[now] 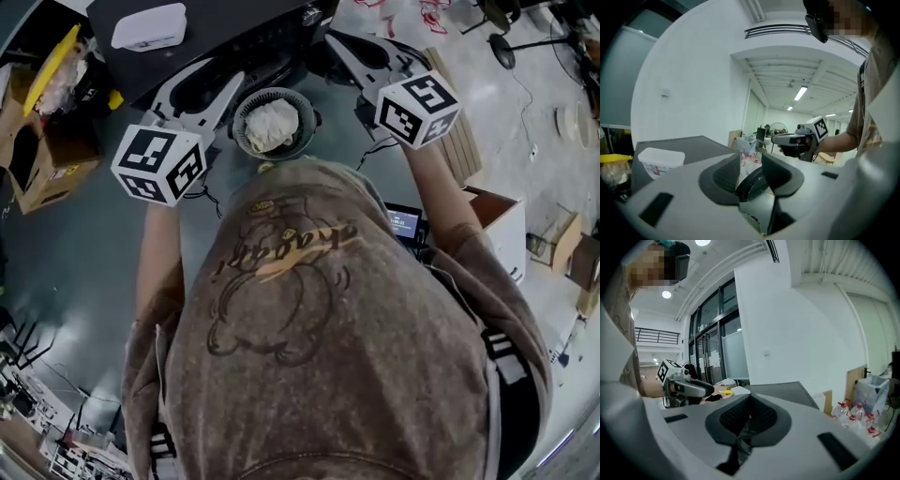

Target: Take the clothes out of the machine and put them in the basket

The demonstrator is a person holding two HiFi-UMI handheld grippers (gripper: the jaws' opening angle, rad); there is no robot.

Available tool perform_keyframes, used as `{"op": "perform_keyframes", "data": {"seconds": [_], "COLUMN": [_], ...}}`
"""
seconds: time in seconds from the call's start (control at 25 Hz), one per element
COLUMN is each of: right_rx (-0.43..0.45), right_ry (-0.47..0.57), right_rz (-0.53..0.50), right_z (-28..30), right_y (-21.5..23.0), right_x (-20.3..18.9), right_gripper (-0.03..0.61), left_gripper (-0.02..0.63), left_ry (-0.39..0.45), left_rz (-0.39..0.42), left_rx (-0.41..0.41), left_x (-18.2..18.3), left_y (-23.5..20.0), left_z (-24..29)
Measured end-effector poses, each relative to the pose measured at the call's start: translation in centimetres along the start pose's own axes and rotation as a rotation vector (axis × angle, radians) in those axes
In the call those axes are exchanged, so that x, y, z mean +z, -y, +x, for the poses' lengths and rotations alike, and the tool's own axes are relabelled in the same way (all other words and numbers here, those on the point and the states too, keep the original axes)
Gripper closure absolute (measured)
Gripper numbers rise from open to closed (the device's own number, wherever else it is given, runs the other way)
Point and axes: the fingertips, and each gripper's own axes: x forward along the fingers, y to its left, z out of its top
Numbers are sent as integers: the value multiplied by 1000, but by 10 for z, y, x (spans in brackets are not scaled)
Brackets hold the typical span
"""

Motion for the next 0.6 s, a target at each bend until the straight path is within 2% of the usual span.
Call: {"op": "perform_keyframes", "data": {"seconds": [0.12, 0.24, 0.6], "right_rx": [28, 57, 68], "right_ry": [9, 32, 68], "right_rz": [-37, -75, -76], "right_z": [2, 4, 12], "right_y": [-8, -13, 1], "right_x": [5, 10, -3], "right_gripper": [583, 583, 583], "left_gripper": [541, 592, 606], "left_ry": [76, 135, 166], "left_rz": [-31, -35, -44], "left_rx": [28, 63, 93], "left_x": [9, 16, -2], "left_y": [-3, -7, -14], "left_z": [-4, -2, 17]}}
